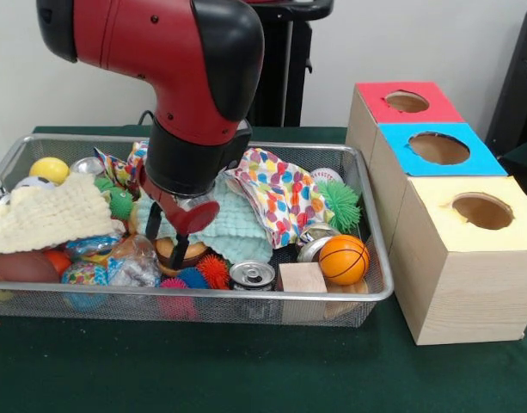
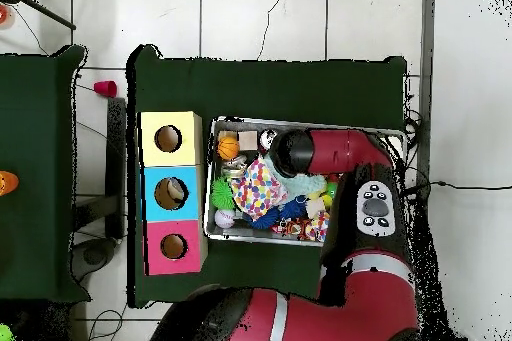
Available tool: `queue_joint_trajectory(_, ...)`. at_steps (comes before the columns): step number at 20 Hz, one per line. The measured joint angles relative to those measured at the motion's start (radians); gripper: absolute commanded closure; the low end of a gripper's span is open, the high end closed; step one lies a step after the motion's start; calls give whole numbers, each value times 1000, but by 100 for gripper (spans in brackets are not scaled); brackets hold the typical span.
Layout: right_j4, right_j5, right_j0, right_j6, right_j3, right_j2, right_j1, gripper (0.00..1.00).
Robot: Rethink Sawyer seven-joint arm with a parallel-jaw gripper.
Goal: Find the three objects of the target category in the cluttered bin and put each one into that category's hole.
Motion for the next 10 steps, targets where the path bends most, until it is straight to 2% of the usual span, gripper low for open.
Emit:
queue_joint_trajectory(4,-23,0,0,0,33,0,0,0)
queue_joint_trajectory(10,-60,-5,0,0,38,0,-4,0)
